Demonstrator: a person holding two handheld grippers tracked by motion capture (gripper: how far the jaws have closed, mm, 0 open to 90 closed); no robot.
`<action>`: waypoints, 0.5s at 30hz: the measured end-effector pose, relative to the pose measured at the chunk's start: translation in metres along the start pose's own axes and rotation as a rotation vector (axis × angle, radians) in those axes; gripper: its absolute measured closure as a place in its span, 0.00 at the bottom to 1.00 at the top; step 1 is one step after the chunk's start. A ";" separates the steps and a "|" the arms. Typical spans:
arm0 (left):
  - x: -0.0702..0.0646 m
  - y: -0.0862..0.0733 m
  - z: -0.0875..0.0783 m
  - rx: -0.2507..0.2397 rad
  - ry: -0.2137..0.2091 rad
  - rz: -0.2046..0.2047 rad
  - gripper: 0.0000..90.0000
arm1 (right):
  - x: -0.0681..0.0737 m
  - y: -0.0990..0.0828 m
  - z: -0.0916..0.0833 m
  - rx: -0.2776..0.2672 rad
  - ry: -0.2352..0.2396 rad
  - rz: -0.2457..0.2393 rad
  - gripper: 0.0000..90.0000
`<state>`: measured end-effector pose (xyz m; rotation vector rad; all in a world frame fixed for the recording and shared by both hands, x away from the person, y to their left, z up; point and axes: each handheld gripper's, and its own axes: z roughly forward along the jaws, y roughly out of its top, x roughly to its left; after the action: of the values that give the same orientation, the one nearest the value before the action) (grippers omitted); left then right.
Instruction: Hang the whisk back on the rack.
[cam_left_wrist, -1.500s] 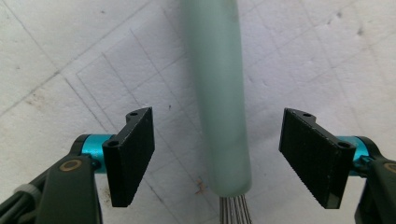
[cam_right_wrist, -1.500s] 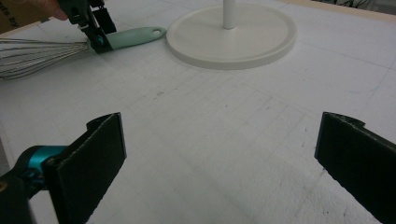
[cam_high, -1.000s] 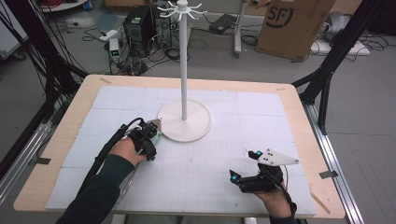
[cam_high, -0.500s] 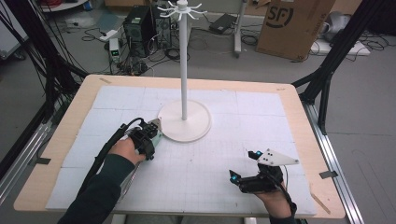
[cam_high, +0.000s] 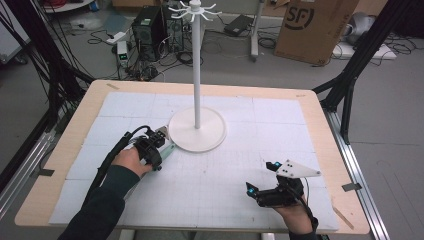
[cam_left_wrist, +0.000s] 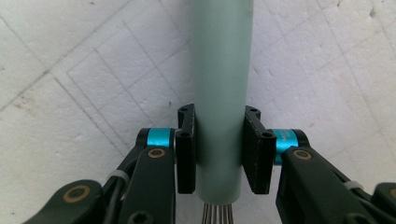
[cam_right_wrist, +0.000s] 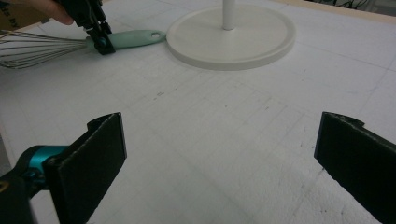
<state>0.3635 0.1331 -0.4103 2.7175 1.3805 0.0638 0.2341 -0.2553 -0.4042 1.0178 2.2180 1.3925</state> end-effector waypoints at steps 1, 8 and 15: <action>0.000 0.000 -0.001 -0.001 -0.004 0.006 0.78 | 0.000 0.000 0.000 -0.001 -0.001 -0.001 0.01; 0.003 -0.004 -0.007 -0.043 -0.045 0.007 0.77 | 0.000 0.000 0.000 0.001 -0.002 0.000 0.01; 0.008 -0.012 -0.018 -0.118 -0.122 0.011 0.77 | 0.000 -0.001 0.000 0.003 0.001 0.003 0.01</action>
<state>0.3575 0.1475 -0.3935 2.5862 1.2865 -0.0183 0.2343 -0.2556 -0.4048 1.0217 2.2205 1.3917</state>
